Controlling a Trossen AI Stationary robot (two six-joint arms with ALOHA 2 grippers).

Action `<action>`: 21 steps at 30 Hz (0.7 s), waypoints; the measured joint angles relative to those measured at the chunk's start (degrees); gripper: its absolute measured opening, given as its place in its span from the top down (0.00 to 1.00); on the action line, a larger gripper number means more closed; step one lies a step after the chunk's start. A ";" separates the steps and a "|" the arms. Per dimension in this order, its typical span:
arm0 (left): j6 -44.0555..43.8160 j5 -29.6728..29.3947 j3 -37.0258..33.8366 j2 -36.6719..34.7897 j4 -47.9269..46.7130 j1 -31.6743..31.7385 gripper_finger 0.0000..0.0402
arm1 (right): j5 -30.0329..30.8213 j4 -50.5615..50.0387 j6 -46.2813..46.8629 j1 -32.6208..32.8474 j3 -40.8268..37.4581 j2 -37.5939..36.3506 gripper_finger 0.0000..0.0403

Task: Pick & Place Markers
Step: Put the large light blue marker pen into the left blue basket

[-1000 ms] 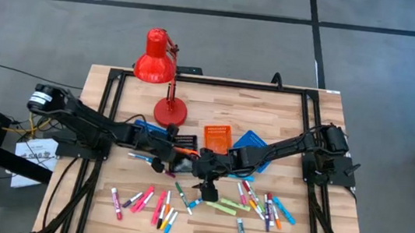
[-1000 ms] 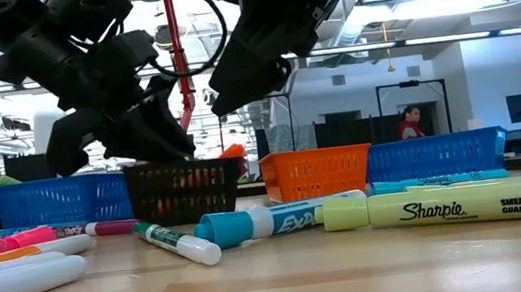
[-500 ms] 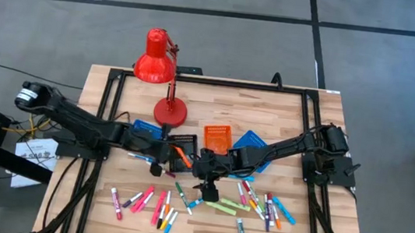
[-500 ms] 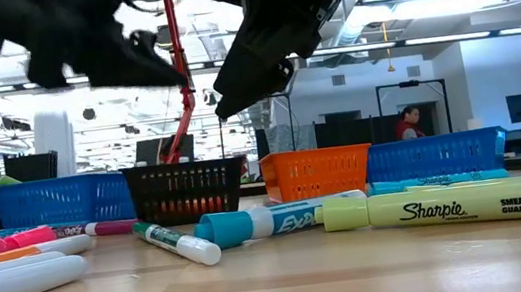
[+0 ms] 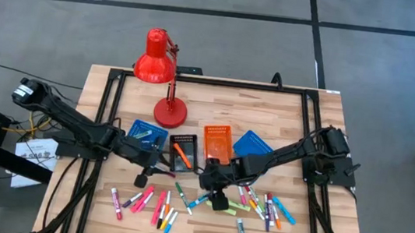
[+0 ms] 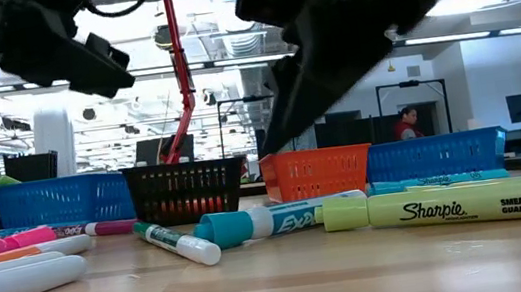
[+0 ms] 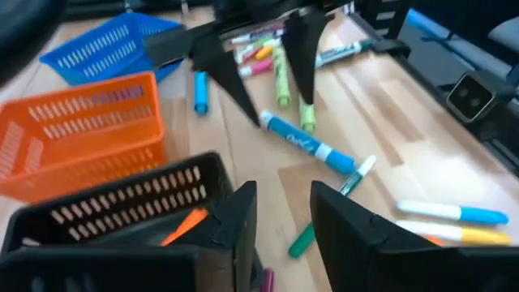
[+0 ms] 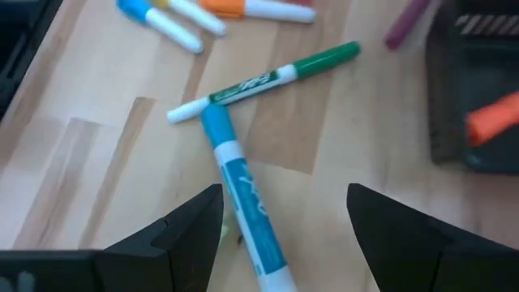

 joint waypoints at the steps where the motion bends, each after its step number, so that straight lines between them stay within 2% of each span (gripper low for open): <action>1: 0.00 -0.33 -0.31 -0.10 0.06 0.02 0.72 | 0.00 1.06 -0.69 0.25 -0.62 0.00 0.37; 7: 0.02 -2.24 -0.63 -0.20 0.62 0.02 0.74 | 0.89 5.16 -1.40 1.55 -3.86 0.00 0.37; 15: 0.04 -2.62 -0.63 -0.20 1.79 0.02 0.74 | 5.57 10.30 -1.10 1.96 -9.22 0.02 0.37; 21: 0.05 -2.64 -0.63 -0.20 2.60 0.02 0.74 | 4.98 10.35 -2.82 1.36 -9.32 2.55 0.46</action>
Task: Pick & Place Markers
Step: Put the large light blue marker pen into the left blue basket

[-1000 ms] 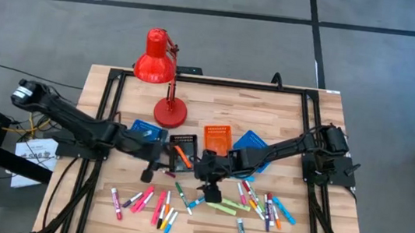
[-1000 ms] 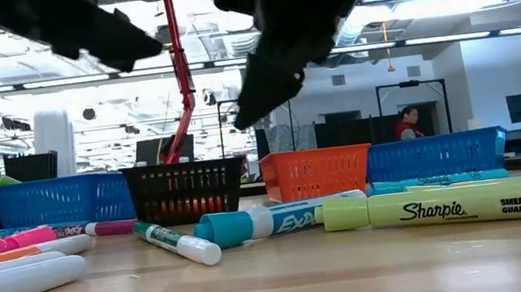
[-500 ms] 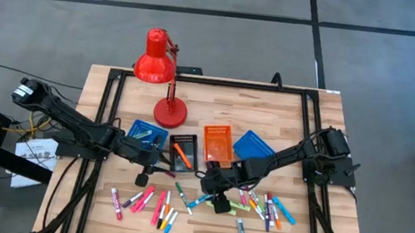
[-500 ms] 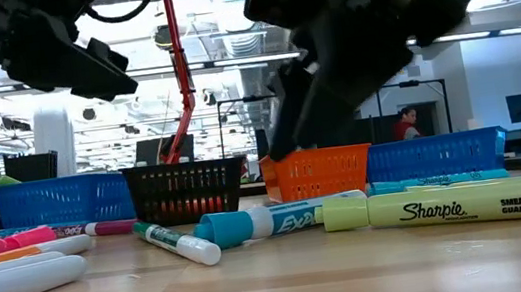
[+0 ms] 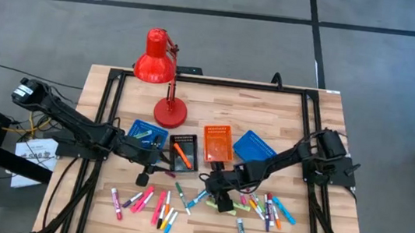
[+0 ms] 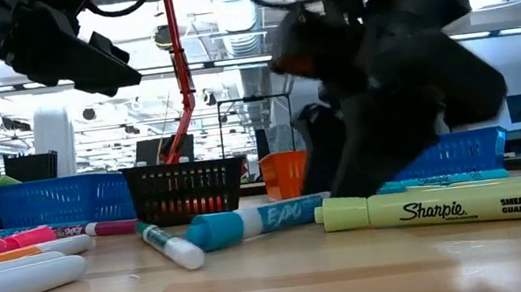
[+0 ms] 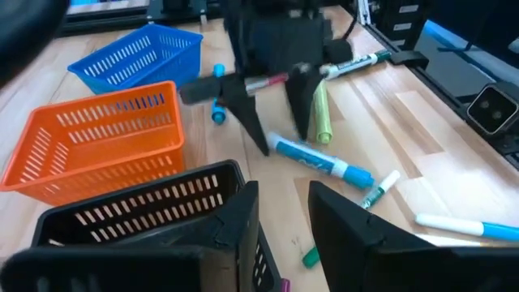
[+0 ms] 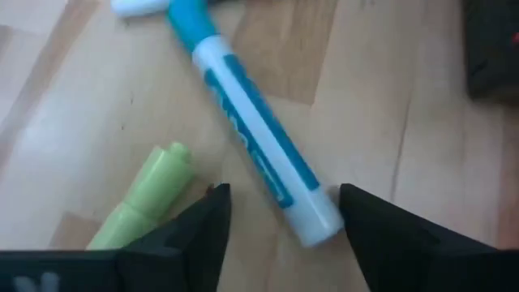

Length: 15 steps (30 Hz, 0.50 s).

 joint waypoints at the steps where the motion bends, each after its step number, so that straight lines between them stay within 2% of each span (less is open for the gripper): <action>1: -0.01 0.00 0.02 0.00 0.11 0.00 0.74 | -0.46 0.43 -0.23 0.00 0.24 0.77 0.49; 7: 0.02 -0.24 0.02 -0.17 0.79 0.00 0.74 | -1.32 1.72 -0.39 -0.33 0.58 3.85 0.70; 11: 0.02 -0.44 0.02 -0.17 1.48 0.24 0.74 | -1.88 2.83 -1.56 -1.36 0.61 3.22 0.83; 15: 0.54 -0.46 0.02 -0.17 2.04 0.28 0.74 | -2.29 -0.51 -1.38 -1.88 1.21 -0.13 0.85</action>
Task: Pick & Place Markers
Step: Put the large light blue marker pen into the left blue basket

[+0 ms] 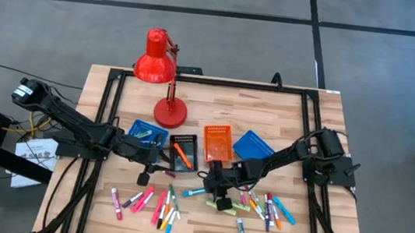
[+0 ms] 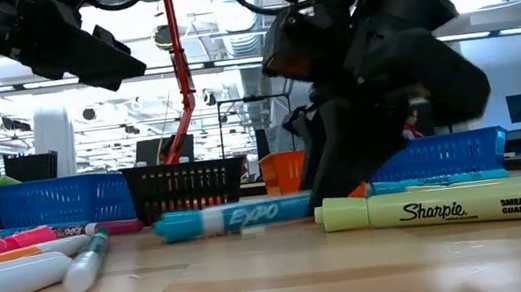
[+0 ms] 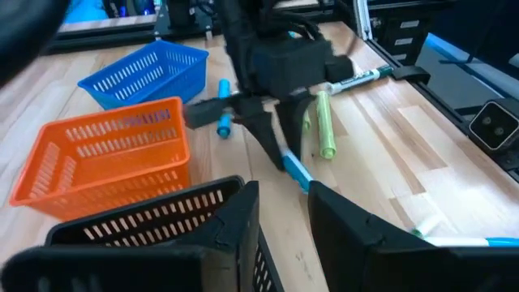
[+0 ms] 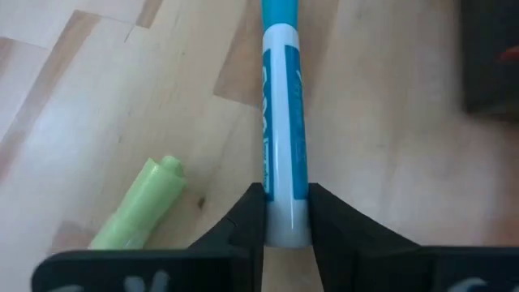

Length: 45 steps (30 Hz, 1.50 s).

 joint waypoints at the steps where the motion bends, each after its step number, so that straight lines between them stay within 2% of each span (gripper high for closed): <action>1: 0.10 -0.16 0.00 -0.01 0.31 -0.02 0.74 | -0.25 0.09 -0.41 -0.03 0.27 -1.18 0.85; 4: 0.11 -2.38 0.02 -0.24 1.37 -0.02 0.74 | 0.70 2.77 -2.69 -0.12 0.82 -6.39 0.83; 8: -0.01 -4.15 0.05 -1.13 2.07 0.00 0.74 | 7.27 3.73 -3.50 -0.42 0.62 -10.37 0.80; 14: -0.55 -5.75 0.02 -2.63 3.02 0.10 0.74 | 18.28 9.16 -3.29 -3.33 0.60 -12.02 0.84; 19: -1.77 -7.38 0.07 -8.15 4.00 -1.14 0.74 | 17.70 15.55 -0.49 -6.26 0.83 -9.48 0.80; 24: -1.31 -7.41 0.07 -12.72 2.59 -2.10 0.74 | 16.60 19.04 -1.96 -6.65 0.72 -6.36 0.78; 28: 0.58 -9.70 -0.36 -12.37 -0.26 -1.96 0.74 | 18.02 21.21 -3.50 -5.81 0.78 -6.70 0.81; 31: 1.34 -9.04 -1.29 -11.74 -0.13 -2.09 0.73 | 20.50 19.71 -3.87 -4.69 0.68 -8.23 0.83; 35: 1.30 -10.55 -1.69 -11.21 -0.34 -1.99 0.67 | 22.22 19.96 -4.70 -4.03 0.81 -10.00 0.82; 45: 1.21 -13.14 -1.68 -11.06 1.70 -1.97 0.54 | 21.63 21.09 -4.88 -3.46 0.83 -10.00 0.82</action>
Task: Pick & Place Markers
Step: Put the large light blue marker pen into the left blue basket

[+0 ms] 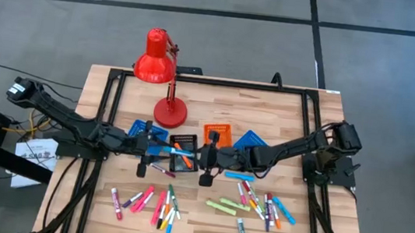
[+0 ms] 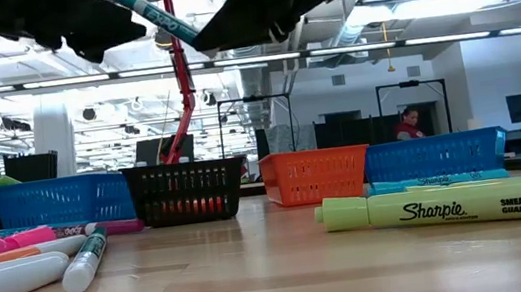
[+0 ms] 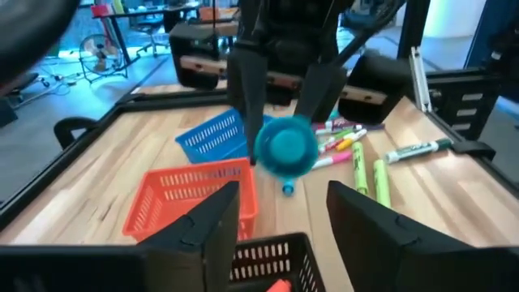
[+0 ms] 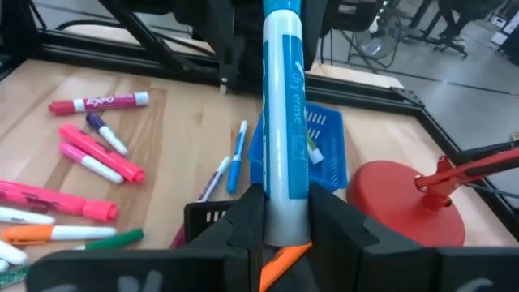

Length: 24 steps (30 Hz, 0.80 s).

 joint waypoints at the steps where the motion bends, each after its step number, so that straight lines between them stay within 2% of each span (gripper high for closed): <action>1: 0.03 0.14 0.00 0.00 0.73 0.00 0.53 | -0.07 0.06 -0.02 -0.21 0.00 0.00 0.82; 6: 2.84 0.46 0.00 0.00 4.69 0.00 0.53 | -5.01 0.04 -0.02 -1.38 0.00 0.00 0.82; 13: 2.92 0.37 0.02 1.16 5.44 0.06 0.56 | -4.55 1.10 -0.38 -2.27 0.00 0.00 0.82; 24: 2.96 0.55 0.02 7.84 13.34 3.00 0.70 | -7.41 2.69 -3.57 -3.75 0.02 0.02 0.82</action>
